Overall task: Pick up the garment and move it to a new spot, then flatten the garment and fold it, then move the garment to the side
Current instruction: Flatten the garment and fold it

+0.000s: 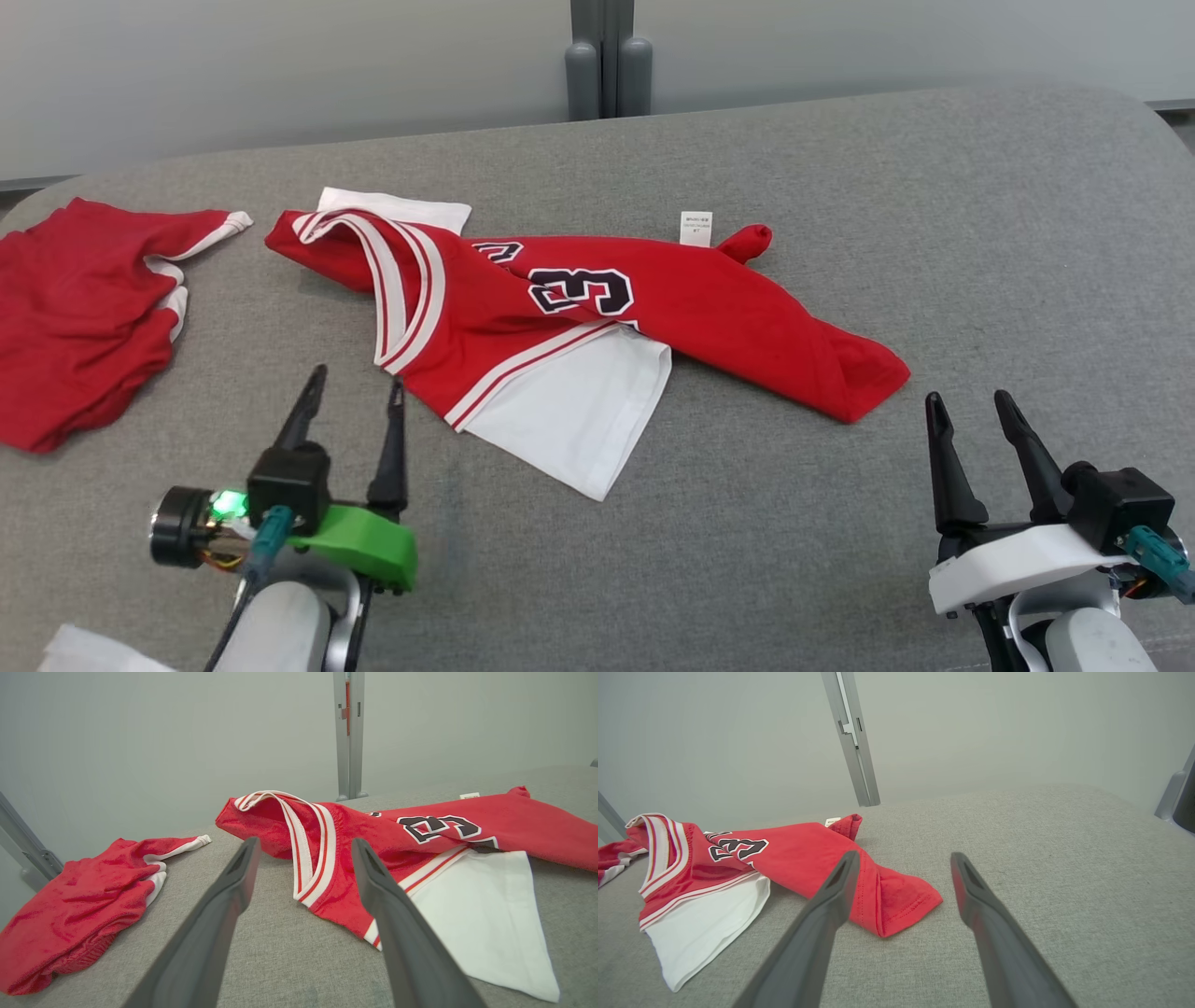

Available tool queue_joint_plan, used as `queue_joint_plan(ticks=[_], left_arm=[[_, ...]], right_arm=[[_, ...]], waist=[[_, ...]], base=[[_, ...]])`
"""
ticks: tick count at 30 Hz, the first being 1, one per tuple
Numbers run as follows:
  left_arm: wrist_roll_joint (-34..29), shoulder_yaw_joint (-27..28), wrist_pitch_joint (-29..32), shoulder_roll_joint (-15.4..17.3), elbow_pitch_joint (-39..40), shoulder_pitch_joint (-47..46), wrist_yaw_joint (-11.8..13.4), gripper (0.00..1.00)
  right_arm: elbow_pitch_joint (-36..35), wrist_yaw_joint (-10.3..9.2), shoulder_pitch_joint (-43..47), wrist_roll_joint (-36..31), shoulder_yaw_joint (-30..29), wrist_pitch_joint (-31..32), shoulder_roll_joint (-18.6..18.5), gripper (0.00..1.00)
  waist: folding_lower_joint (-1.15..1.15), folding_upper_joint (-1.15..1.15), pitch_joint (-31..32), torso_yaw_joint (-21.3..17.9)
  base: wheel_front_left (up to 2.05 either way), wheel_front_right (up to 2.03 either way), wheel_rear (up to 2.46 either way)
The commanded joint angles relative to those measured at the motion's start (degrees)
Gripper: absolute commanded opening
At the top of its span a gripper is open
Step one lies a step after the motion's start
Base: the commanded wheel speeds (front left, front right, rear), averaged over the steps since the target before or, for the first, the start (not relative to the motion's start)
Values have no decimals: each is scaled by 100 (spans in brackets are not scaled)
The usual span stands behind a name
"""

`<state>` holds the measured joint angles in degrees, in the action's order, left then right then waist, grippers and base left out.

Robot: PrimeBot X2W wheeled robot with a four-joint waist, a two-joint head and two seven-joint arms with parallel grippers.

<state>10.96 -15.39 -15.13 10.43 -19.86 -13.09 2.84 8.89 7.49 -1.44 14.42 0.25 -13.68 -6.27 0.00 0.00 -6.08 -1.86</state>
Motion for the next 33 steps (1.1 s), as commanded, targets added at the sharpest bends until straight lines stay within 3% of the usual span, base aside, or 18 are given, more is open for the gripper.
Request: queue_joint_plan(ticks=[1,8,16,28,33], left_arm=[[-102,-114,-2,-17,-115,-224,-102,100],[-419,-824,62,-335,-998,-796,-510,100],[-632,-1484,559,-537,-1949,-1260,-813,100],[-536,-1909,1378,-642,-3023,-1594,-941,100],[-313,-1968,2186,-646,-3605,-1552,-951,96]], right_arm=[[-19,0,-20,10,5,5,-15,100],[52,0,-127,99,42,-38,-31,100],[131,0,-224,165,57,-80,-34,100],[263,0,-351,225,82,-138,-55,100],[290,0,-373,225,94,-155,-61,100]], waist=[[0,0,-35,-50],[0,0,-200,-291],[0,0,-355,-589],[0,0,-466,-828],[0,0,-470,-851]], base=[[0,0,0],[0,0,0],[0,0,0],[0,0,0],[0,0,0]])
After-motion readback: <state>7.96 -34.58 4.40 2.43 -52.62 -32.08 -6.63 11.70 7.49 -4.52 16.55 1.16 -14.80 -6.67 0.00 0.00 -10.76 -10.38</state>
